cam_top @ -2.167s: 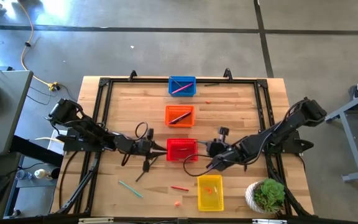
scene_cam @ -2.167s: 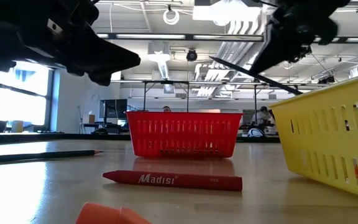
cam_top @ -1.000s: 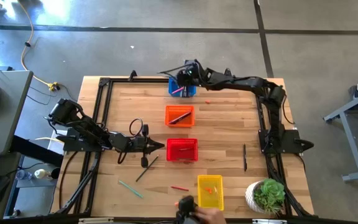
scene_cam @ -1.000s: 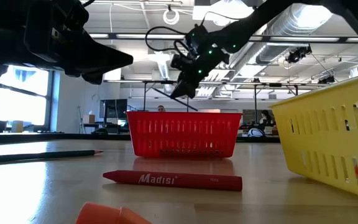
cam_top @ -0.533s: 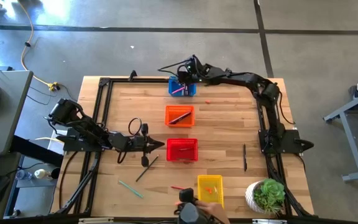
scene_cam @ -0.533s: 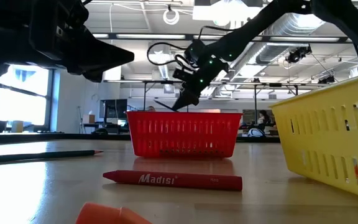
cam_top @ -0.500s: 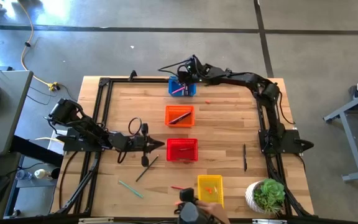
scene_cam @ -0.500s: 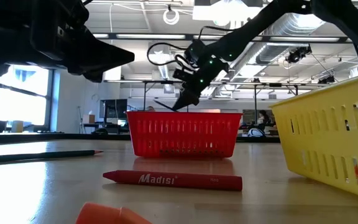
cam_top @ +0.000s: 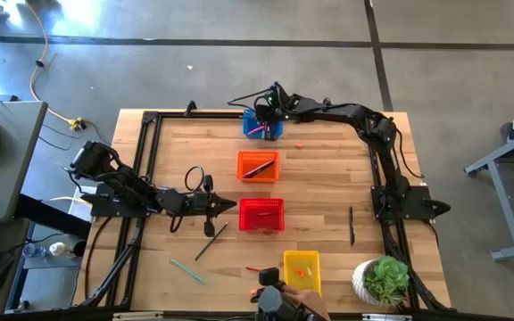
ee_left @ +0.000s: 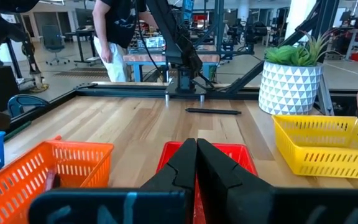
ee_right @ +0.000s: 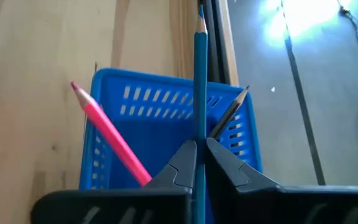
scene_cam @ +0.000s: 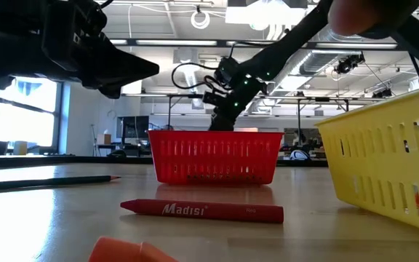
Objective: Sort crayons/erasers/pens/pencils in bins
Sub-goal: Put the blue pencil into the blue bin, then put the blue pen into the orange bin
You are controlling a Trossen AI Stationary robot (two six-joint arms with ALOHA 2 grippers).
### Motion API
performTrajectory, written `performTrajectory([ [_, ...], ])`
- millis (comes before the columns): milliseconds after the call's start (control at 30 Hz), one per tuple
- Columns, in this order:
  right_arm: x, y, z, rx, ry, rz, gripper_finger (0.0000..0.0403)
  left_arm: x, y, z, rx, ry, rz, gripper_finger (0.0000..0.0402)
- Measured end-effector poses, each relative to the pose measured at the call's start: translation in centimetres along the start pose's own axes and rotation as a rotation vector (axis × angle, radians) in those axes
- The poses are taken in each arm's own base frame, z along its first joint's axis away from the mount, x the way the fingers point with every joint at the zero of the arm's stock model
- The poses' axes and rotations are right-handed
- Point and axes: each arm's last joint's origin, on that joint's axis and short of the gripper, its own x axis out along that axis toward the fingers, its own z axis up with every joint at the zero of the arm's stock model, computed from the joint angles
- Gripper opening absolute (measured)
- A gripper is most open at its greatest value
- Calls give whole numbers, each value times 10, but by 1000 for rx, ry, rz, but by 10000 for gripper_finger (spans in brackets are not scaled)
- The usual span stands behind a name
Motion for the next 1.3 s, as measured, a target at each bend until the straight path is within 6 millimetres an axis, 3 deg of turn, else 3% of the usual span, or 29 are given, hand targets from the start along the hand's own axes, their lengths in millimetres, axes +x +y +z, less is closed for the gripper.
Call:
performTrajectory([
  [400, 0, 0, 1, 4, 1, -9, 72, 0, 0, 0, 9, 0, 0, 3],
  [600, -4, 3, 10, 17, 66, -86, 93, 0, 0, 0, 16, 0, 1, 3],
  [733, -27, 5, 30, 10, 103, -49, 74, 0, 0, 0, 20, 3, 1, 3],
  [933, -66, 19, 49, -9, 137, -15, 8, 0, 0, -2, 34, 17, 1, 3],
  [1133, -89, 45, 39, 55, 16, -16, 3, 0, 0, -4, 41, 35, 0, 3],
  [1300, -112, 81, 20, 87, -136, -47, 3, 0, -1, -7, 63, 67, -41, 3],
])
